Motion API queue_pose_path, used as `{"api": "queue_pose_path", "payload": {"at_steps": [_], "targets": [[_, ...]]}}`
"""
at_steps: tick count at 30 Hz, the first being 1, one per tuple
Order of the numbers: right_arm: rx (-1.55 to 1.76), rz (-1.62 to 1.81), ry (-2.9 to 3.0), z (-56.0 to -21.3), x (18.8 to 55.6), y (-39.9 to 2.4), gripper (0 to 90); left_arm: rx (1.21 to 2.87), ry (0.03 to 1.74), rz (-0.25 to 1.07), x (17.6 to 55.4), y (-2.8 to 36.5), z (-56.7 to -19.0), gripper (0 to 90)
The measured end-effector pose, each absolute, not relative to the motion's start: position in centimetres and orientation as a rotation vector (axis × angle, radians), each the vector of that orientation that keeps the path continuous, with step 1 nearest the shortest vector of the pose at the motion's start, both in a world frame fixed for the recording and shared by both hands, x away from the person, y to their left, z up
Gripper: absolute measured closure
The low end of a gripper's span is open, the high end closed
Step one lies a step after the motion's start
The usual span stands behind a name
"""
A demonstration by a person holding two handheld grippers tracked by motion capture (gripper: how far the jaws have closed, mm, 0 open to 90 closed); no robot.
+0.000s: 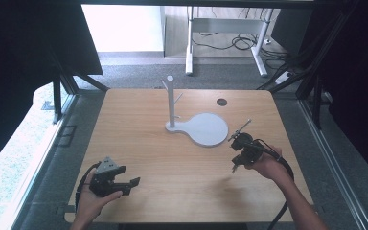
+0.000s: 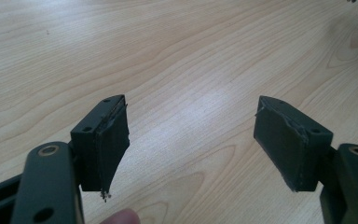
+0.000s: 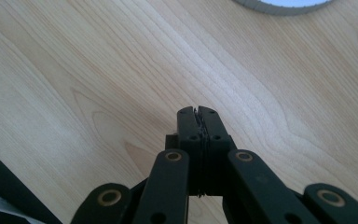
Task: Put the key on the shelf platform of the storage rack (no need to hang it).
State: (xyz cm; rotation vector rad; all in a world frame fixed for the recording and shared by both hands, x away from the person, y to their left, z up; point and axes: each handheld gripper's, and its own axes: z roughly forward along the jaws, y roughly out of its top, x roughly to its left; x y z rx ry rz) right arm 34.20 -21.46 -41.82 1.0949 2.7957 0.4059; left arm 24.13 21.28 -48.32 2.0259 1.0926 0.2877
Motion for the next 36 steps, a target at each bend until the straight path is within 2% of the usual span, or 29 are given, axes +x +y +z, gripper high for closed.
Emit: {"api": "queue_pose_path", "payload": {"at_steps": [36], "targets": [[1.088,0.444,2.789,-40.5,37.6,-19.6,90.0,2.025,1.094,0.292,24.2,21.4,-48.3,26.7]]}}
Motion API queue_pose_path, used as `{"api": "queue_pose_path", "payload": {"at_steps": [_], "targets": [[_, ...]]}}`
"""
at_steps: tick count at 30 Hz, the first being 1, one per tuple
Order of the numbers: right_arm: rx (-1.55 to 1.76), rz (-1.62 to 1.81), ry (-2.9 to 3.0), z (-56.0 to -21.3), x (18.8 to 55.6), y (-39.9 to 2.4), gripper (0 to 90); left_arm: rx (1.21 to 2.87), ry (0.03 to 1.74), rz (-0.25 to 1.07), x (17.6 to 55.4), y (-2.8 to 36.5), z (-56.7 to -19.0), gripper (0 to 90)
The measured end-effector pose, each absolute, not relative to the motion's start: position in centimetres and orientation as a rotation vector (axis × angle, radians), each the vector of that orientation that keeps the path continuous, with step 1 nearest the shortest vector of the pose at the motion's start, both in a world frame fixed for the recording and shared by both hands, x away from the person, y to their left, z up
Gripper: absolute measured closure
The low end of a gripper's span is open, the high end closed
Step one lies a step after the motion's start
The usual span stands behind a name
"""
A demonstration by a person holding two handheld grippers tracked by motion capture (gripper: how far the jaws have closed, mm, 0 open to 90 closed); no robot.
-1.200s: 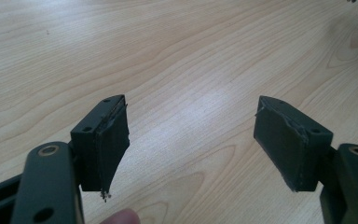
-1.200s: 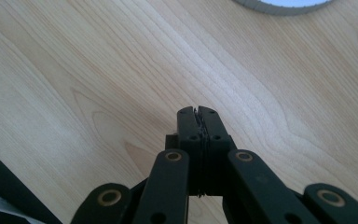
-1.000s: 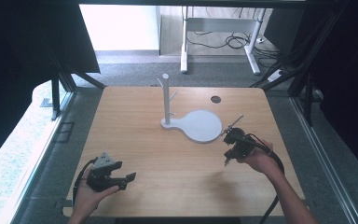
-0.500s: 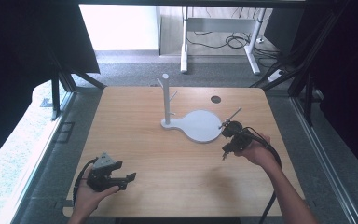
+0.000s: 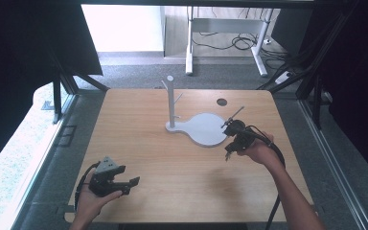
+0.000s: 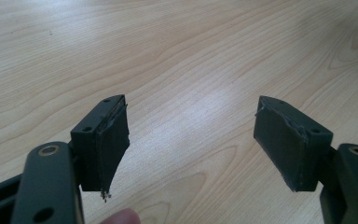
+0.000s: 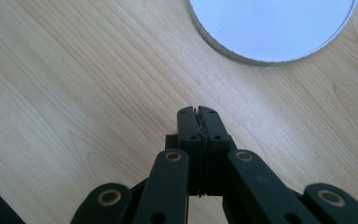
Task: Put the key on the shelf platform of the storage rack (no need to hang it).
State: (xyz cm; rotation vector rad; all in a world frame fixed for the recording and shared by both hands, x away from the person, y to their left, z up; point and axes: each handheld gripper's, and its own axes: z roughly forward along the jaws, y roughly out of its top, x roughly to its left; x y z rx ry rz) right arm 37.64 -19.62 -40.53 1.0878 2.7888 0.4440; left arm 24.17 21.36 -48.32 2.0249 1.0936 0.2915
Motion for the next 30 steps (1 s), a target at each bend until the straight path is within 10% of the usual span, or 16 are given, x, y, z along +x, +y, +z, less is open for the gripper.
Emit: {"api": "queue_pose_path", "payload": {"at_steps": [30], "targets": [[1.111,0.412,2.782,-40.6,41.0,-16.8,90.0,2.028,1.092,0.290,24.2,21.5,-48.4,26.6]]}}
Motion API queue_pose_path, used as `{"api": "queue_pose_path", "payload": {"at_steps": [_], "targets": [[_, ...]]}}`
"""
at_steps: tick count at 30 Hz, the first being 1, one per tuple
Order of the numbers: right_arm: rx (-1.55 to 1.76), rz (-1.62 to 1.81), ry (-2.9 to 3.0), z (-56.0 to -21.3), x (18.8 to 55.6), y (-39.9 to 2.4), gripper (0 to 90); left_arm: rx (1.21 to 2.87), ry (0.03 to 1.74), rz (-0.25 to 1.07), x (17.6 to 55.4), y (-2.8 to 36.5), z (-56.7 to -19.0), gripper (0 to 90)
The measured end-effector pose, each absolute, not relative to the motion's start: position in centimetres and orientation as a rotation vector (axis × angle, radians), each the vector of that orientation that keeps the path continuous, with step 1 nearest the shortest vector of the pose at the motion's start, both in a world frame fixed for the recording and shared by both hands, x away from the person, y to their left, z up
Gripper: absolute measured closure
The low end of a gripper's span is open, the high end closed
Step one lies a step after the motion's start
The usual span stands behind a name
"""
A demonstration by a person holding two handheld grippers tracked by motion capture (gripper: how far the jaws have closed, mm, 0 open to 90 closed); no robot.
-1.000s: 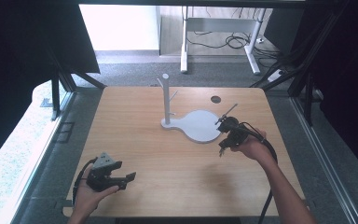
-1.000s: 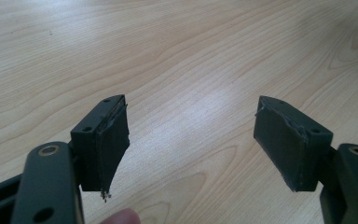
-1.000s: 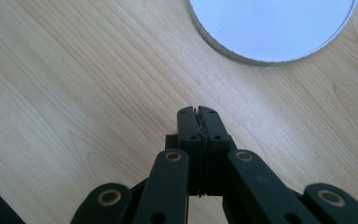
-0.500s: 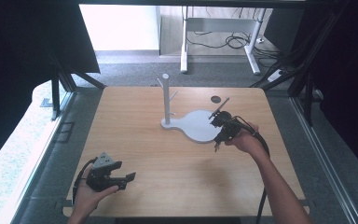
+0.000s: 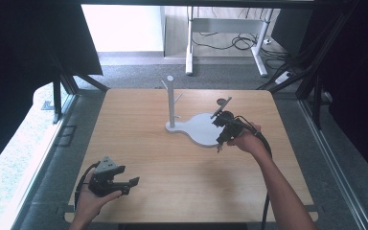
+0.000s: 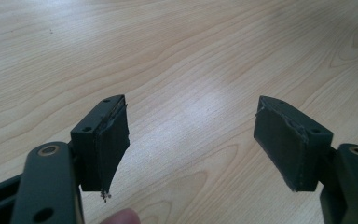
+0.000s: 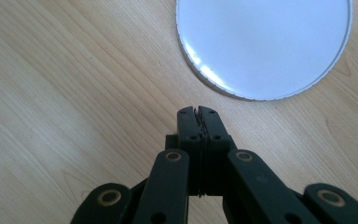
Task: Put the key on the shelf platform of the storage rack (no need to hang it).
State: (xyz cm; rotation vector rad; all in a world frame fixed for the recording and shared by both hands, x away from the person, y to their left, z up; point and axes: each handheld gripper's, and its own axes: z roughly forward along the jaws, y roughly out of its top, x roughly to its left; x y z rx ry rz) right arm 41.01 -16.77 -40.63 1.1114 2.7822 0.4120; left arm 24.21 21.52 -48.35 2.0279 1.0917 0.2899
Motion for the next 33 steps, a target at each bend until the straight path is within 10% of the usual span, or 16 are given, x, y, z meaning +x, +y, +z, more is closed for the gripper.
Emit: {"api": "queue_pose_path", "payload": {"at_steps": [33], "targets": [[1.130,0.411,2.763,-39.5,43.0,-15.7,90.0,2.026,1.091,0.289,24.2,21.6,-48.3,26.6]]}}
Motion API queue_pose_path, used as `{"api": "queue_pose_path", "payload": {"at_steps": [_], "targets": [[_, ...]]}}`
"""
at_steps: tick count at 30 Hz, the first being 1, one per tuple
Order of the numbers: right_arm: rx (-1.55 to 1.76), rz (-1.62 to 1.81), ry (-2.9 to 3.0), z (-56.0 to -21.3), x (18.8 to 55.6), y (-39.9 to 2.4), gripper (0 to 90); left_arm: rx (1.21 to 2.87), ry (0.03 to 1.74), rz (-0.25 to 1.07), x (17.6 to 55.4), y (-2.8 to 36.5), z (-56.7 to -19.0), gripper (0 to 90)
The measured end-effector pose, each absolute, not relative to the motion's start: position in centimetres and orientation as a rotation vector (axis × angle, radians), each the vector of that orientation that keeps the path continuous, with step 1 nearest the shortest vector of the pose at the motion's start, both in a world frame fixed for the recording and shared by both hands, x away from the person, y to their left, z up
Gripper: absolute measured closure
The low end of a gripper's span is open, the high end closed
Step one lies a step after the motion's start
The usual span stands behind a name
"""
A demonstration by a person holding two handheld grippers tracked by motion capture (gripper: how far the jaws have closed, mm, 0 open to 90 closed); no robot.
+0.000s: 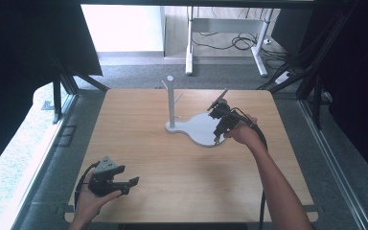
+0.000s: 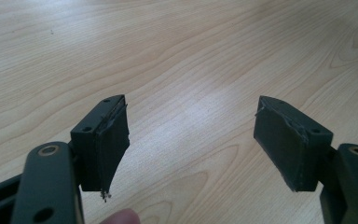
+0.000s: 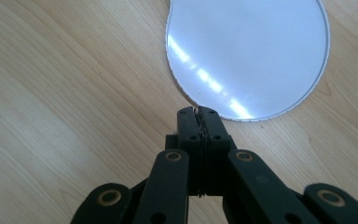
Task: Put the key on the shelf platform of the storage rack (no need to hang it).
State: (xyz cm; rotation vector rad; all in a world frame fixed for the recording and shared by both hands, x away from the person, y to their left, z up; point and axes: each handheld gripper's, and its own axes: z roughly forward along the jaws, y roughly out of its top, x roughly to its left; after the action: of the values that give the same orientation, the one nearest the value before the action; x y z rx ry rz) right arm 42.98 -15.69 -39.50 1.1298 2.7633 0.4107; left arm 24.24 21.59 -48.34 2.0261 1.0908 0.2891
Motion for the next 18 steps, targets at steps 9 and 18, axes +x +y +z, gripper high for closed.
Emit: {"api": "queue_pose_path", "payload": {"at_steps": [9,18], "targets": [[1.138,0.406,2.763,-39.2,43.6,-15.5,90.0,2.024,1.093,0.289,24.3,21.6,-48.3,26.6],[1.150,0.415,2.764,-39.0,44.4,-14.9,90.0,2.024,1.094,0.288,24.3,21.6,-48.3,26.6]]}}
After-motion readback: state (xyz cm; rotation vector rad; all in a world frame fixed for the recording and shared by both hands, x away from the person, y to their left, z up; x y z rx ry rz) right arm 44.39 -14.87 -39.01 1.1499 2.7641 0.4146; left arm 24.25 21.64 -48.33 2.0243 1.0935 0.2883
